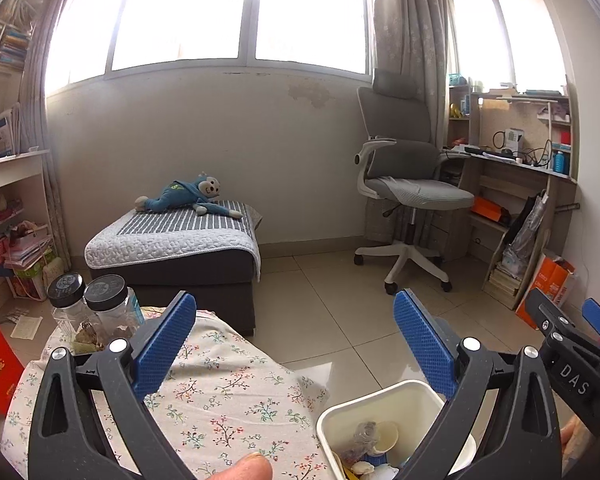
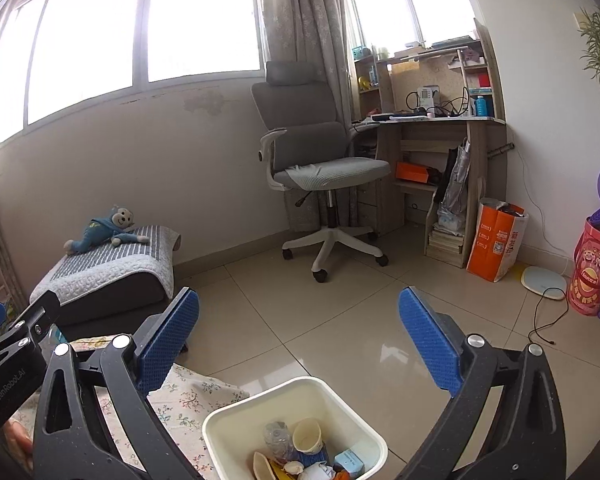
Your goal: Collect trash
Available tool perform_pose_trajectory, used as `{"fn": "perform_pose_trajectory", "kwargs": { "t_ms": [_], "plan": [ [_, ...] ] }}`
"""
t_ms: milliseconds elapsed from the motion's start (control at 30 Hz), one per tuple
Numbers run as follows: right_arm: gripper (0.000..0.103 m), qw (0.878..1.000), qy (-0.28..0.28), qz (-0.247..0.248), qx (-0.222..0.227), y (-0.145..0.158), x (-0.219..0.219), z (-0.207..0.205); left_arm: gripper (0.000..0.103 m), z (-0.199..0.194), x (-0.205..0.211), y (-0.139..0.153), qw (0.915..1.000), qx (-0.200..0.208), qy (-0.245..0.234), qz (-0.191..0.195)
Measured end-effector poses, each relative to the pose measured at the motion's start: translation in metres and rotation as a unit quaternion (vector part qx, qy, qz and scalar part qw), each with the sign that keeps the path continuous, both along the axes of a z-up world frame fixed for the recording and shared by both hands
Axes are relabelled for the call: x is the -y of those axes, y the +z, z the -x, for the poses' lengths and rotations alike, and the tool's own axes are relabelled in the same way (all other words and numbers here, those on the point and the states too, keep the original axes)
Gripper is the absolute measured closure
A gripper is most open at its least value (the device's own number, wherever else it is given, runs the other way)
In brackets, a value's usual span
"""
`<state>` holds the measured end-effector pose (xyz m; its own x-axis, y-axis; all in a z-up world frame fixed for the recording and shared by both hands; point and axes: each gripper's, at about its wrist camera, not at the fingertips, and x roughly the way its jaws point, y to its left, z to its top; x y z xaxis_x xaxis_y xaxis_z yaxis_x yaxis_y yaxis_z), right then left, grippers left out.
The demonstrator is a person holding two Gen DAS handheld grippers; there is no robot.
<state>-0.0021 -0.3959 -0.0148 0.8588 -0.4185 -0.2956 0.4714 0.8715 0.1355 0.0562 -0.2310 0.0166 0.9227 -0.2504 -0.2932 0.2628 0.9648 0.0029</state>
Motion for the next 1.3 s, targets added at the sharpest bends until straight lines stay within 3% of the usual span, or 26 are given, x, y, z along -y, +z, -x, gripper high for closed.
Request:
{"fn": "perform_pose_trajectory", "kwargs": {
  "t_ms": [167,400,667,1000,1300],
  "plan": [
    [0.007,0.999,0.037,0.01,0.011,0.006,-0.041,-0.012,0.007,0.002,-0.048,0.006,0.9986,0.006,0.053,0.004],
    [0.007,0.995,0.092,0.014,0.018,0.01,-0.092,-0.024,0.007,0.0,-0.117,0.004,0.9936,-0.009,0.103,0.047],
    [0.007,0.989,0.143,0.017,0.019,0.012,-0.137,-0.037,0.007,0.0,-0.168,-0.005,0.9874,-0.022,0.154,0.028],
    [0.007,0.984,0.177,0.018,0.012,0.011,-0.17,-0.051,0.007,0.004,-0.201,-0.002,0.982,-0.01,0.186,0.031],
    [0.007,0.984,0.175,0.025,0.014,0.014,-0.171,-0.052,0.007,0.001,-0.208,-0.003,0.9797,-0.018,0.196,0.04]
  ]
}}
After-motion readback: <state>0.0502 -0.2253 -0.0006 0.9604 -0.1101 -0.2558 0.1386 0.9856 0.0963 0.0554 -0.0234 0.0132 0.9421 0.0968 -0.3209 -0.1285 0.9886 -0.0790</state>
